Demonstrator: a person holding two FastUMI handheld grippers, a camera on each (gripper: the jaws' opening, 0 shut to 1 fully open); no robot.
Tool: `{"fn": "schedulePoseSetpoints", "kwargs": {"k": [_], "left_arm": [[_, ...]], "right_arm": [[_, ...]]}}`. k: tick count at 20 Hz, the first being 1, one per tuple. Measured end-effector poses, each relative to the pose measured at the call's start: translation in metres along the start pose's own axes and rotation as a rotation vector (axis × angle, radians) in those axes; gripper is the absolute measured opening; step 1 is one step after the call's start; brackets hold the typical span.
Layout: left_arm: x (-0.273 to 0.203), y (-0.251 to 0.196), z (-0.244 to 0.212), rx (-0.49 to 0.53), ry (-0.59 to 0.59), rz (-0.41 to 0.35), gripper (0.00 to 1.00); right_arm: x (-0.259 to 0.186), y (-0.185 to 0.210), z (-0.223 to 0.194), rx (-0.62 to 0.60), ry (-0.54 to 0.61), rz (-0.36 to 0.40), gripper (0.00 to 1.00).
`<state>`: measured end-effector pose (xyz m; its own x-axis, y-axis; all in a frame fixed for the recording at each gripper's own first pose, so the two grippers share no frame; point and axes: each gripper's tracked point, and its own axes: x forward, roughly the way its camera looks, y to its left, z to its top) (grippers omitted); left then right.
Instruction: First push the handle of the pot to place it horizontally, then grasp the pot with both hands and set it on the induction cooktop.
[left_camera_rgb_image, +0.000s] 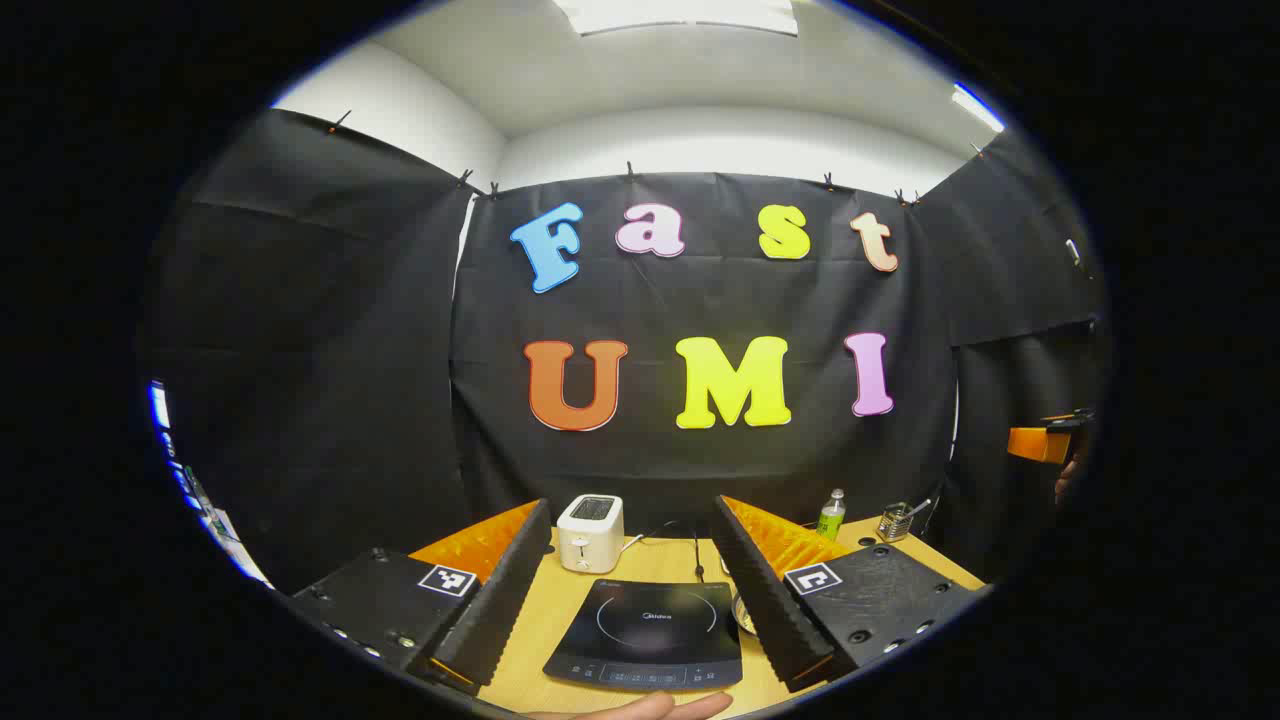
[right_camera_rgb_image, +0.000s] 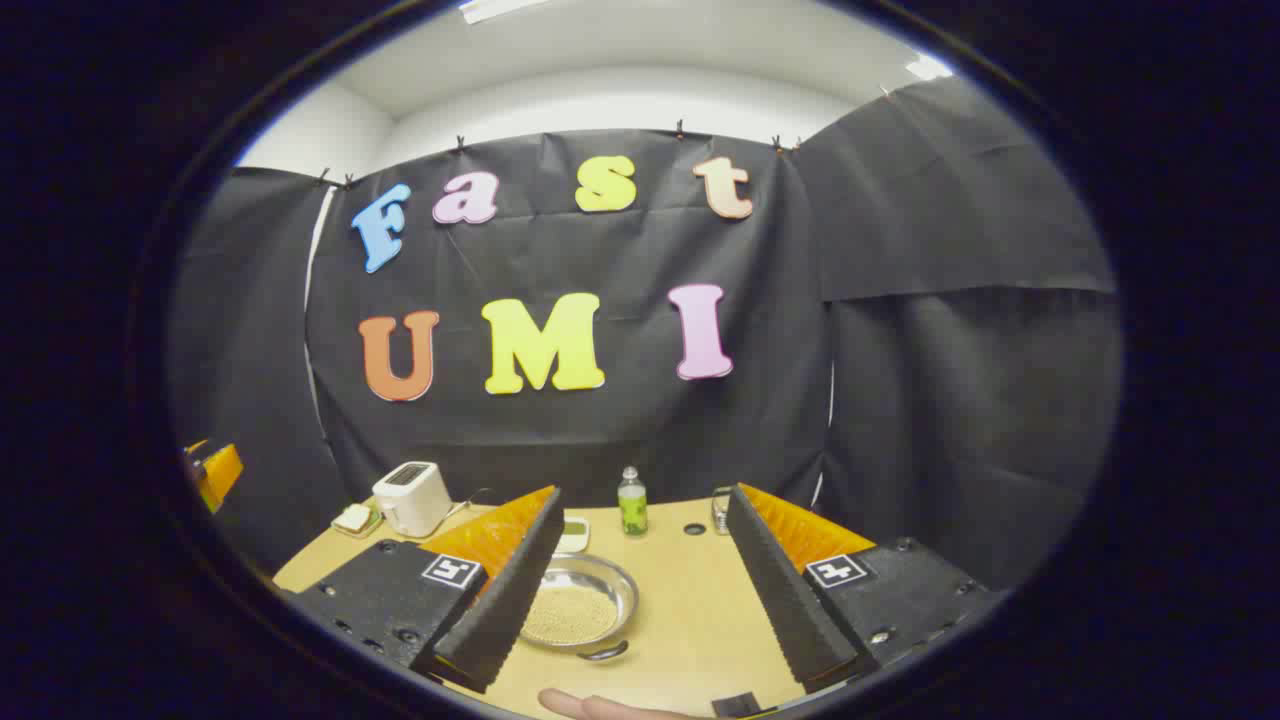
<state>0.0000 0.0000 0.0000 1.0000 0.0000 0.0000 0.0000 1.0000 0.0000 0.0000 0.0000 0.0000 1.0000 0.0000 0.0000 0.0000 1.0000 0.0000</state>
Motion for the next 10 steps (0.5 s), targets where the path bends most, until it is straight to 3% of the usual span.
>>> {"fn": "schedulePoseSetpoints", "kwargs": {"k": [1,4,10], "left_arm": [[0.000,-0.002,-0.001,0.003,0.004,-0.014,0.96],[-0.003,-0.006,-0.003,0.001,0.021,-0.037,0.95],[-0.005,0.000,-0.004,0.031,0.014,-0.020,0.96]], "right_arm": [[-0.004,0.002,0.008,0.008,-0.040,-0.002,1.00],[-0.016,0.000,0.030,-0.025,-0.169,-0.021,1.00],[-0.020,0.000,0.033,-0.058,-0.197,-0.021,1.00]]}}
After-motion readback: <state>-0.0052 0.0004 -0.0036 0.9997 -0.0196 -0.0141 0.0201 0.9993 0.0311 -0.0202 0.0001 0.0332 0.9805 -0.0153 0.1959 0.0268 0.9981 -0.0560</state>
